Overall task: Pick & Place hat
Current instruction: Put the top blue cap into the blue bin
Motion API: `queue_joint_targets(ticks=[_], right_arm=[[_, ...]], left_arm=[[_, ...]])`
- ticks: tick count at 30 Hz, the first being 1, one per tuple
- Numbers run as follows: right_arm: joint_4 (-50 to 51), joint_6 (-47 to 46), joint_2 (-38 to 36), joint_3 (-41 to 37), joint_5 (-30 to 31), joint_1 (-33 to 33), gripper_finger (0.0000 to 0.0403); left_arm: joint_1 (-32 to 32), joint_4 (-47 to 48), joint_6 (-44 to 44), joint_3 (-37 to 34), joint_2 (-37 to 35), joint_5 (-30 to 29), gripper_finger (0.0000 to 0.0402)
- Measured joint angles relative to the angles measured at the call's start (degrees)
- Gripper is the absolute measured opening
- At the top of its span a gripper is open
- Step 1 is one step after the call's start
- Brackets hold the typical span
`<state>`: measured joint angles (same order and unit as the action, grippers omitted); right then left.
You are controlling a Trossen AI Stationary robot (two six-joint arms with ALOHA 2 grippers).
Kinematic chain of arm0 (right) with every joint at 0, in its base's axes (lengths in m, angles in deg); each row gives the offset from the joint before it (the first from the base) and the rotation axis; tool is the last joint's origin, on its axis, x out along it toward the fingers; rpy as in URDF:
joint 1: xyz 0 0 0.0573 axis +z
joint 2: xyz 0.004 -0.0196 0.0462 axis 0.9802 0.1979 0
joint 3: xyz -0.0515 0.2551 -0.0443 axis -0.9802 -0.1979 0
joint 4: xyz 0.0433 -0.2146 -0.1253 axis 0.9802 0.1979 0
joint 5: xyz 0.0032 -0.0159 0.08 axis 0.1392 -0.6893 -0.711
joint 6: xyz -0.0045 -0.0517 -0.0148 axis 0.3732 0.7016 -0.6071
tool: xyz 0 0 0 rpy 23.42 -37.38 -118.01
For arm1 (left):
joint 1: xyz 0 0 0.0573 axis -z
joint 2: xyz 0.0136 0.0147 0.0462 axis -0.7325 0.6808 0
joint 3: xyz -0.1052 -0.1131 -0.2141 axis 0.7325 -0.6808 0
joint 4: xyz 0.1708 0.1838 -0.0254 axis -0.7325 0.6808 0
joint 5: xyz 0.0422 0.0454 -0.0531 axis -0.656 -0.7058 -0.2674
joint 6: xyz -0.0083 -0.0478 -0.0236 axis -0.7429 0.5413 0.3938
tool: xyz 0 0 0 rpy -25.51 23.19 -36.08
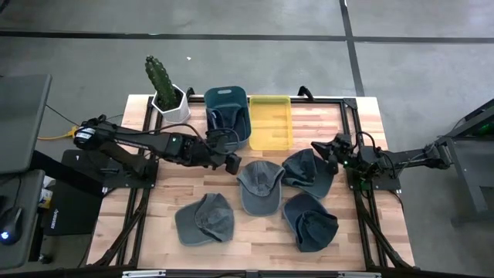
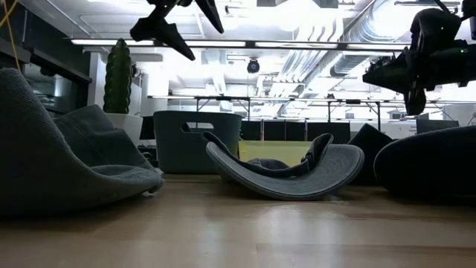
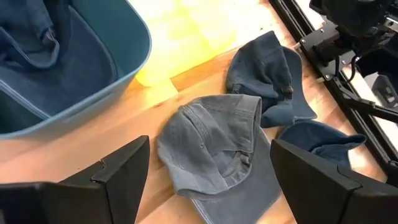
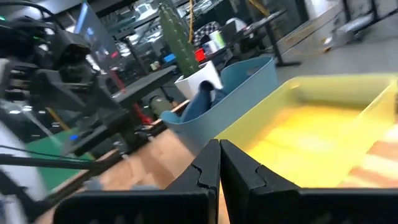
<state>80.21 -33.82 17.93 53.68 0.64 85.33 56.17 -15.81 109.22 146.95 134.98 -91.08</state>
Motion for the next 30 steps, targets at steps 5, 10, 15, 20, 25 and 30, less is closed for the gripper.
queue_joint_targets(ticks=[5,10,15,20,25,30], right_arm=[[-0.17,-0.67,0.0,0.12,-3.71,0.0,0.0007],[4.53,7.05,0.12,4.28,-7.77,0.02,0.0023],[22.05,6.21,2.69,13.69,-5.82,0.0,0.006],[37.19,5.23,7.8,24.28,-4.01,0.0,0.0104],[48.97,5.24,14.46,34.44,-1.96,0.0,0.0143],[59.17,5.02,22.12,43.66,-2.04,0.0,0.0175]], left_arm=[[-0.01,-0.35,-4.24,0.17,-1.5,-0.68,0.0307],[0.05,1.28,-6.4,0.11,-2.36,-1.13,0.0307],[-0.01,4.61,-6.42,-0.09,-2.99,-2.35,0.0307],[-0.04,3.86,-6.25,-3.47,-4.98,-1.79,0.0307],[0.06,0.86,-5.47,-8.31,-7.41,-0.73,0.0307],[0.04,-4.1,-5.8,-13.7,-11.7,-0.54,0.0307]])
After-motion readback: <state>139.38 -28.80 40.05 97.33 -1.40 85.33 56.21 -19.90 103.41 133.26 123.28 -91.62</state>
